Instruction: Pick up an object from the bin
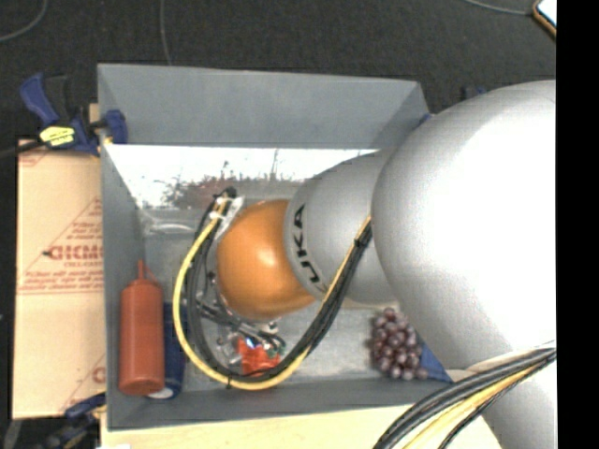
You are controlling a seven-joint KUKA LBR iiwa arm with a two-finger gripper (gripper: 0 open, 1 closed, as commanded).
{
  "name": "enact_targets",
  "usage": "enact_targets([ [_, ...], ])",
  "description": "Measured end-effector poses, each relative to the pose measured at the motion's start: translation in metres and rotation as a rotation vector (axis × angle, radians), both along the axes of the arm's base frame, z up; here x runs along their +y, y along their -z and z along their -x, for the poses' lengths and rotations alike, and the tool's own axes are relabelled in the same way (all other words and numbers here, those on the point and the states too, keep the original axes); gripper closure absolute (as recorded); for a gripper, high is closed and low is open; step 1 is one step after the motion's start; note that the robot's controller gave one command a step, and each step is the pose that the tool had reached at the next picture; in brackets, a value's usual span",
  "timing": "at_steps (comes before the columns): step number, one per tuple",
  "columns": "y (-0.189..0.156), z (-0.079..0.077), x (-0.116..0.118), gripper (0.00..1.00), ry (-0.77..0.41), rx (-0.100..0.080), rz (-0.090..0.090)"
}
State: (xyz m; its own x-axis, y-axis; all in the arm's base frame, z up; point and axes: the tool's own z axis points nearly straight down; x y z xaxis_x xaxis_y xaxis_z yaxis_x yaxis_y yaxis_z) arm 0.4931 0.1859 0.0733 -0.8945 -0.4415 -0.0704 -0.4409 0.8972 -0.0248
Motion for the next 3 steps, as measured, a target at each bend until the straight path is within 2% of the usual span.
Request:
enact_targets([
  [1,-0.014,0.005,-0.007,0.0,0.037,0.018,0.002],
  [2,-0.028,0.006,-0.013,0.0,0.181,0.012,-0.013],
  [3,0.004,-0.042,-0.016,0.0,0.096,0.009,-0.007],
])
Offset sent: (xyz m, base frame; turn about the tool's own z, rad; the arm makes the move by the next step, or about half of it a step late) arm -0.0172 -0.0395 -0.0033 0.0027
